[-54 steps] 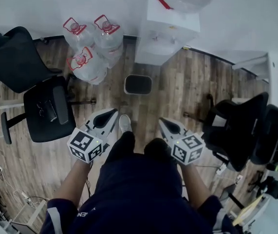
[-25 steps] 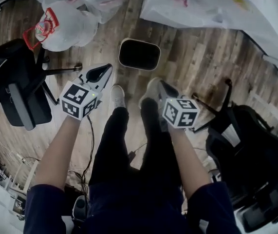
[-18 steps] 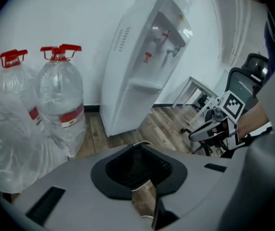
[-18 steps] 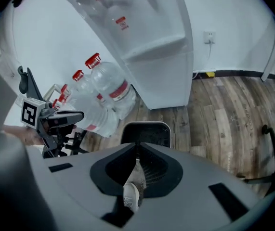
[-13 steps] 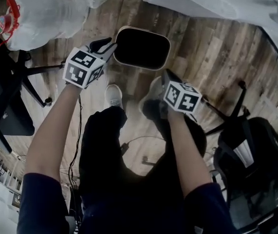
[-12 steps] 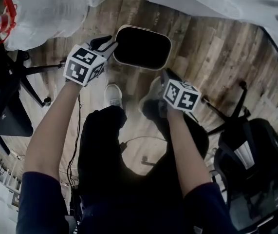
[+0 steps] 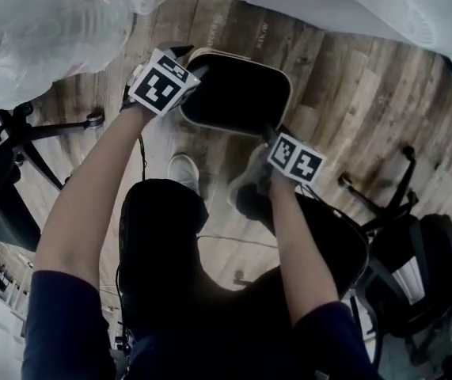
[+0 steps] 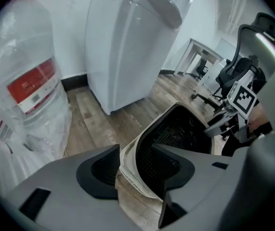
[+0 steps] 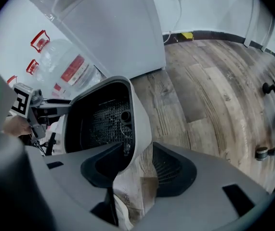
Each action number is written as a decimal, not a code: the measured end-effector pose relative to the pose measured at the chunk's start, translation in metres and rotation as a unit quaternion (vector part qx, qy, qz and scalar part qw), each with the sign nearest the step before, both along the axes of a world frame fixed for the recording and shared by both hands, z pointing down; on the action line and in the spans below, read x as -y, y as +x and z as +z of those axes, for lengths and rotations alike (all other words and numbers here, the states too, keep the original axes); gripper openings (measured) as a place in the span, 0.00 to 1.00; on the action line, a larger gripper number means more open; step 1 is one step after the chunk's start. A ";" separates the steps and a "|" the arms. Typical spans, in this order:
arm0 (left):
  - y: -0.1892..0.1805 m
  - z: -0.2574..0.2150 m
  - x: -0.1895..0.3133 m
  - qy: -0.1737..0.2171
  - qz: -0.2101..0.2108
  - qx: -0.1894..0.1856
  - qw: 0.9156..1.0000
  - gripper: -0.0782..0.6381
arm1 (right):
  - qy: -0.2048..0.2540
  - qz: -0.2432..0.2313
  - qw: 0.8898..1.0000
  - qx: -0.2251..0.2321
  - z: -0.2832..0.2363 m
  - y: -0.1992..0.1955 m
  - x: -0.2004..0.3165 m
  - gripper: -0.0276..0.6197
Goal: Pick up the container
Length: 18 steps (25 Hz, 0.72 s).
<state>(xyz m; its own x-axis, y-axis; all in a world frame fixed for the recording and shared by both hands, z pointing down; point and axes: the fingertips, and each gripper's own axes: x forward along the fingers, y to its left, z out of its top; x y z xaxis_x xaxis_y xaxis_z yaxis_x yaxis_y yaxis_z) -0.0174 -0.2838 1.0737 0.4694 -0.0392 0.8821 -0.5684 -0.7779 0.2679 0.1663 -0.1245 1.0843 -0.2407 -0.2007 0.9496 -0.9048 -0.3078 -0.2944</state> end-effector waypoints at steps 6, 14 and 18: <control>0.003 0.040 -0.004 -0.022 0.031 0.050 0.998 0.37 | -0.009 0.016 0.999 0.032 0.019 -0.012 0.000 0.30; 0.003 0.031 -0.019 -0.017 0.055 0.074 0.996 0.21 | -0.034 0.030 0.999 -0.010 0.014 -0.005 -0.006 0.19; -0.008 -0.008 -0.027 -0.014 0.028 0.068 0.997 0.21 | -0.029 0.023 0.999 -0.020 -0.023 -0.008 -0.005 0.18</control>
